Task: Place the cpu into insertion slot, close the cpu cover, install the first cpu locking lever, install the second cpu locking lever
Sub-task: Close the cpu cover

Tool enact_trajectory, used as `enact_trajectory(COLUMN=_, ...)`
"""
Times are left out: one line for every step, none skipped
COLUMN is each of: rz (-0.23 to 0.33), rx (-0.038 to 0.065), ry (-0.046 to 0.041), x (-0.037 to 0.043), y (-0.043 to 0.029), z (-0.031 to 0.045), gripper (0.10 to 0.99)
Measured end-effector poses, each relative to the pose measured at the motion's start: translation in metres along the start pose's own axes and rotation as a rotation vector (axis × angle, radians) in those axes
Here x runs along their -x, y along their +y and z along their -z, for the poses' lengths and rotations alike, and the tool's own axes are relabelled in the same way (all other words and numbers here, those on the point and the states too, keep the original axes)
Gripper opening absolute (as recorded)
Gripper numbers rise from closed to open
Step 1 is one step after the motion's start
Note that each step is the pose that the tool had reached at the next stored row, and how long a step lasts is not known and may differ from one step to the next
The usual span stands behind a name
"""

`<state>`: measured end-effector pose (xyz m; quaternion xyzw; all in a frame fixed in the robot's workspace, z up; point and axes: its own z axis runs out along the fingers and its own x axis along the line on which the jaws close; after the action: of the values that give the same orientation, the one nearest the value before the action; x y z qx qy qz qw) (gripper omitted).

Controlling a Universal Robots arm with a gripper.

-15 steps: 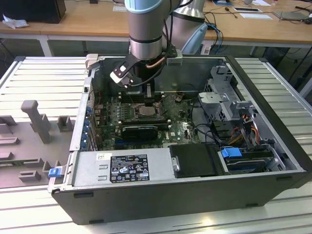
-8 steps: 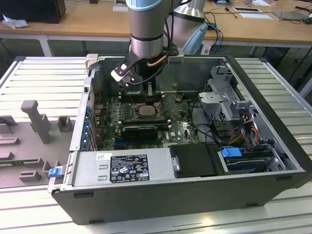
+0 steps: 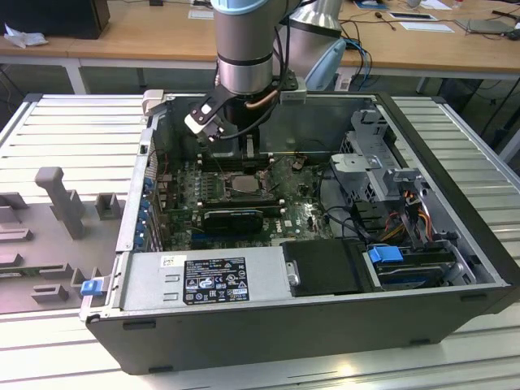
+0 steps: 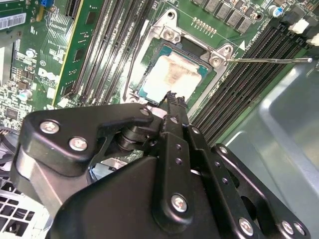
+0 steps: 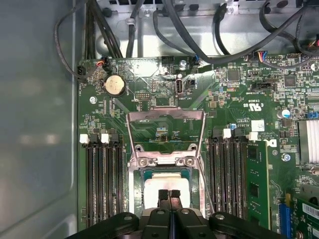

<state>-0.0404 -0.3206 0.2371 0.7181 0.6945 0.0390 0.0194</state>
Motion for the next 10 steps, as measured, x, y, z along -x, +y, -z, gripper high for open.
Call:
enact_trajectory(rz=0.0, rx=0.0, ry=0.0, x=0.0, y=0.0, z=0.0005, gripper=0.106)
enact_trajectory(rz=0.0, rx=0.0, ry=-0.0001, x=0.0, y=0.0001, z=0.0008, gripper=0.106)
enact_trajectory(rz=0.0, rx=0.0, ry=-0.0002, x=0.0, y=0.0001, z=0.0011, gripper=0.106)
enact_trajectory(rz=0.0, rx=0.0, ry=-0.0001, x=0.0, y=0.0001, z=0.0013, gripper=0.106)
enact_trajectory(rz=0.0, rx=0.0, ry=-0.0001, x=0.0, y=0.0002, z=0.0018, gripper=0.106)
enact_trajectory(rz=0.0, rx=0.0, ry=-0.0002, x=0.0, y=0.0002, z=0.0023, gripper=0.106)
enact_trajectory(rz=0.0, rx=0.0, ry=-0.0003, x=-0.0001, y=0.0002, z=0.0027, gripper=0.106)
enact_trajectory(rz=0.0, rx=0.0, ry=-0.0002, x=-0.0001, y=0.0003, z=0.0031, gripper=0.106)
enact_trajectory(rz=0.0, rx=0.0, ry=-0.0002, x=-0.0001, y=0.0003, z=0.0037, gripper=0.106)
enact_trajectory(rz=0.0, rx=0.0, ry=-0.0001, x=-0.0001, y=0.0004, z=0.0044, gripper=0.106)
